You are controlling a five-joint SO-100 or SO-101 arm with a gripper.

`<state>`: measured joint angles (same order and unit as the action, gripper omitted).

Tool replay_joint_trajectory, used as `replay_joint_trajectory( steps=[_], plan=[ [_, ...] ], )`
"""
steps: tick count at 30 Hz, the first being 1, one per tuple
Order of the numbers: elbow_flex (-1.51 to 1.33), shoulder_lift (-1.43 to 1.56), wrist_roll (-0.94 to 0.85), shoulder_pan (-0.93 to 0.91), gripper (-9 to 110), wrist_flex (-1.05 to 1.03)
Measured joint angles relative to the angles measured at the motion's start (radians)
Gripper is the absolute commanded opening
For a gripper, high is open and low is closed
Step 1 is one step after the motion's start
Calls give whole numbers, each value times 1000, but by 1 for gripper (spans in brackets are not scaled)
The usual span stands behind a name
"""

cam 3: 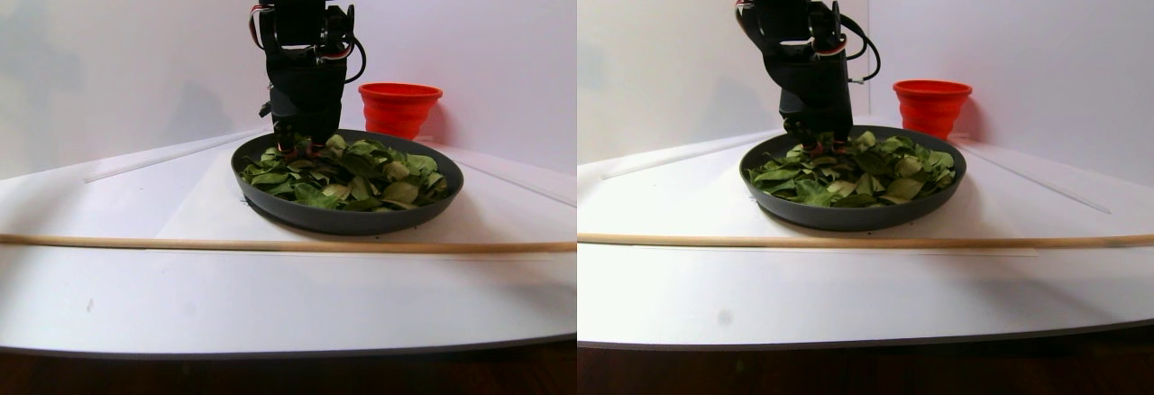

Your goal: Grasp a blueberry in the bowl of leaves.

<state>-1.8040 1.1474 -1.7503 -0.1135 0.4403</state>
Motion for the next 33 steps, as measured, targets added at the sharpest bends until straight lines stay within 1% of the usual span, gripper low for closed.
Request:
replay_joint_trajectory(
  steps=[16, 33],
  plan=[
    [-20, 9, 0, 0, 10, 0],
    [-57, 97, 0, -11, 9, -2]
  ],
)
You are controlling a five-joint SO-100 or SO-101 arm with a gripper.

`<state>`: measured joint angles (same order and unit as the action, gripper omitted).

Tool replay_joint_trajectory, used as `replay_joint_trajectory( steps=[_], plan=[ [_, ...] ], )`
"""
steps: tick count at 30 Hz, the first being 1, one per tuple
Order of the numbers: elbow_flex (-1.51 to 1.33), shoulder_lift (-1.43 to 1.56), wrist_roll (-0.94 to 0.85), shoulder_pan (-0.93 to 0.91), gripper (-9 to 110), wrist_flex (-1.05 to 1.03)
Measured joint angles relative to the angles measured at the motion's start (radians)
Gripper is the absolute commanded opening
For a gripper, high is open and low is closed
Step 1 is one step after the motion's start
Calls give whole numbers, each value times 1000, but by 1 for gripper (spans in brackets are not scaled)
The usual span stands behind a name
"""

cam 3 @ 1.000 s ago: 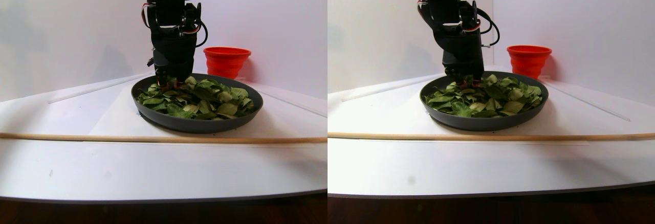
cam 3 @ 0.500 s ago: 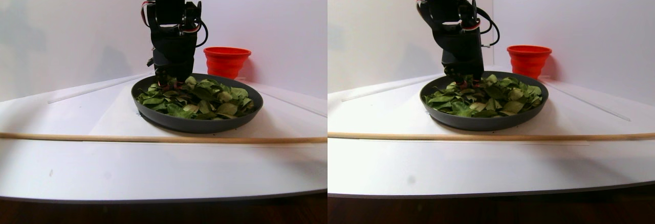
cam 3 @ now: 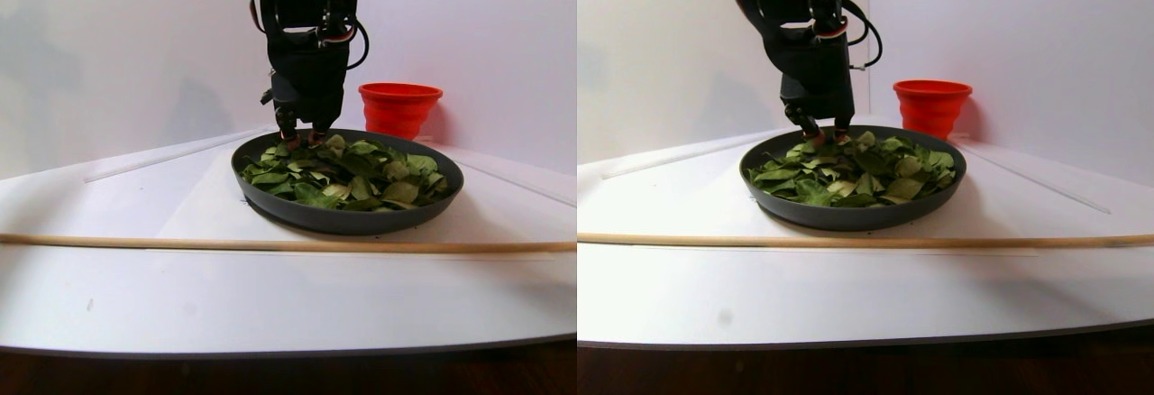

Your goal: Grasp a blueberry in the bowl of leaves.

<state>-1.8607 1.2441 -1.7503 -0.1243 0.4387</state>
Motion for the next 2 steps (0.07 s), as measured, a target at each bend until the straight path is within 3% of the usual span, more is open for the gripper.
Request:
replay_joint_trajectory(
  steps=[2],
  plan=[
    [0, 0, 0, -8, 9, 0]
  ],
)
